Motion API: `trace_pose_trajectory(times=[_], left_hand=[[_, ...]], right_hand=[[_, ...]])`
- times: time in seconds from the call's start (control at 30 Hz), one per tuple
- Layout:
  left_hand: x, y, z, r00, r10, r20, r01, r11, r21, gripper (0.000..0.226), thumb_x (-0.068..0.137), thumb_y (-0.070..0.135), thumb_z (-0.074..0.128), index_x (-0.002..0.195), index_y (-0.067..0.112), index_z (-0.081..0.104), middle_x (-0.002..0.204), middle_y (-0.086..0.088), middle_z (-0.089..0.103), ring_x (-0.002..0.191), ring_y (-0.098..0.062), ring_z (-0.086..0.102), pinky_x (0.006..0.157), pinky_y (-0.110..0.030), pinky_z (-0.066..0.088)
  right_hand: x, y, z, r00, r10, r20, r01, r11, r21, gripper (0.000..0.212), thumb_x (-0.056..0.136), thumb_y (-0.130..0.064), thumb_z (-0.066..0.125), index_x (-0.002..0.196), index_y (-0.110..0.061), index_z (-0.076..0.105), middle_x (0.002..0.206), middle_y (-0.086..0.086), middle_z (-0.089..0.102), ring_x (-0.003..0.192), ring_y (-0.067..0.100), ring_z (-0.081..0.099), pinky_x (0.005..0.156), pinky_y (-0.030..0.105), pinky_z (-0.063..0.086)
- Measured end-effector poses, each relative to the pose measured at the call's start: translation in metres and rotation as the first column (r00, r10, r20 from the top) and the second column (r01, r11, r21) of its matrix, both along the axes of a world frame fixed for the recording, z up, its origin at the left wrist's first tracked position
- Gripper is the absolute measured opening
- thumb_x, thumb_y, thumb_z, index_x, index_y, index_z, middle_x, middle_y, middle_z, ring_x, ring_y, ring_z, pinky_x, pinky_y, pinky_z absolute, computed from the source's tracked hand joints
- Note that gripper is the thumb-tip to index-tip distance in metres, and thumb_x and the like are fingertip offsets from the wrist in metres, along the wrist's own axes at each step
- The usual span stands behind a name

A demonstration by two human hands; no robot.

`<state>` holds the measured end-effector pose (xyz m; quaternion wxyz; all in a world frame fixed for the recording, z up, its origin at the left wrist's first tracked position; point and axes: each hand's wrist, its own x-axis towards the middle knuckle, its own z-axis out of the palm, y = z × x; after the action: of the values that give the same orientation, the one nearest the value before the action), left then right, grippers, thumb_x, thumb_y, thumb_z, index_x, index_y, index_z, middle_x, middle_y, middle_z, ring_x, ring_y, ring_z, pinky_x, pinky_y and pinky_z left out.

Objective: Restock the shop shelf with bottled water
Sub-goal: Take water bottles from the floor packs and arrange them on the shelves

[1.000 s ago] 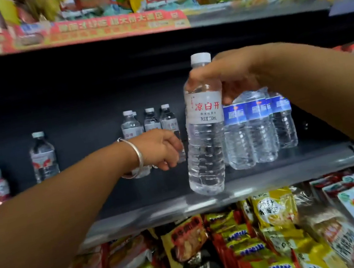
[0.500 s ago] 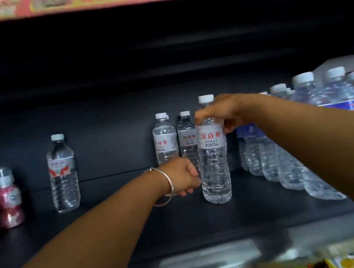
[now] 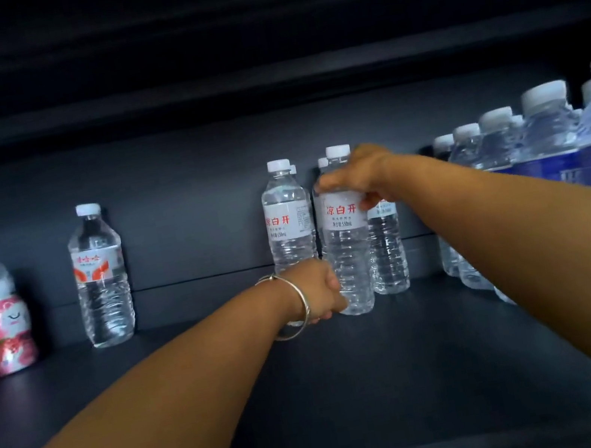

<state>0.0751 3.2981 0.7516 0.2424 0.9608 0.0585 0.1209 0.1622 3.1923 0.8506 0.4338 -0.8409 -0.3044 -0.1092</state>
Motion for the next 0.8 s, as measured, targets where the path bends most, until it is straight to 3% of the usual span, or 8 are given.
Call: trace_pose_trajectory(times=[0.07, 0.23, 0.4, 0.63, 0.8], left_hand=[[0.003, -0.001, 0.0, 1.0, 0.003, -0.001, -0.003, 0.999, 0.044, 0.021, 0.086, 0.014, 0.061, 0.103, 0.001, 0.06, 0.083, -0.012, 0.062, 0.071, -0.022, 0.055, 0.064, -0.026, 0.048], [0.006, -0.002, 0.002, 1.0, 0.005, -0.028, -0.001, 0.988, 0.154, 0.027, 0.089, 0.012, 0.057, 0.107, -0.007, 0.06, 0.076, -0.011, 0.057, 0.059, -0.015, 0.048, 0.054, -0.019, 0.039], [0.007, 0.0, 0.001, 0.999, -0.002, -0.035, 0.008, 0.982, 0.188, 0.022, 0.089, 0.013, 0.058, 0.103, -0.005, 0.06, 0.084, -0.014, 0.056, 0.075, -0.02, 0.05, 0.057, -0.022, 0.038], [0.004, -0.001, 0.002, 0.999, -0.006, -0.038, 0.013, 0.982, 0.19, 0.01, 0.088, 0.013, 0.059, 0.095, 0.008, 0.053, 0.084, -0.011, 0.052, 0.076, -0.02, 0.048, 0.067, -0.026, 0.041], [0.0, 0.0, 0.0, 1.0, -0.008, -0.027, 0.014, 0.967, 0.254, 0.011, 0.088, 0.016, 0.058, 0.095, 0.01, 0.053, 0.085, -0.011, 0.051, 0.076, -0.019, 0.048, 0.073, -0.029, 0.045]], right_hand=[[0.002, 0.003, 0.001, 0.999, -0.031, 0.025, 0.031, 0.999, -0.015, 0.032, 0.081, -0.039, 0.069, 0.084, -0.009, 0.057, 0.089, 0.01, 0.067, 0.074, 0.023, 0.067, 0.058, 0.026, 0.053], [0.008, 0.012, 0.0, 0.99, -0.117, 0.083, 0.118, 0.993, -0.007, 0.04, 0.078, -0.047, 0.071, 0.076, -0.012, 0.052, 0.071, 0.002, 0.059, 0.054, 0.017, 0.059, 0.053, 0.025, 0.054], [0.012, 0.021, -0.003, 0.979, -0.146, 0.141, 0.151, 0.988, -0.023, 0.052, 0.075, -0.056, 0.068, 0.09, -0.007, 0.058, 0.083, 0.007, 0.066, 0.055, 0.017, 0.061, 0.065, 0.029, 0.058], [0.011, 0.022, -0.009, 0.978, -0.143, 0.154, 0.149, 0.988, -0.031, 0.05, 0.076, -0.057, 0.064, 0.07, -0.011, 0.045, 0.082, 0.007, 0.062, 0.049, 0.013, 0.056, 0.049, 0.021, 0.046], [0.009, 0.019, -0.014, 0.971, -0.157, 0.179, 0.168, 0.984, -0.051, 0.052, 0.077, -0.058, 0.062, 0.071, -0.009, 0.046, 0.078, 0.008, 0.061, 0.056, 0.016, 0.056, 0.063, 0.027, 0.051]])
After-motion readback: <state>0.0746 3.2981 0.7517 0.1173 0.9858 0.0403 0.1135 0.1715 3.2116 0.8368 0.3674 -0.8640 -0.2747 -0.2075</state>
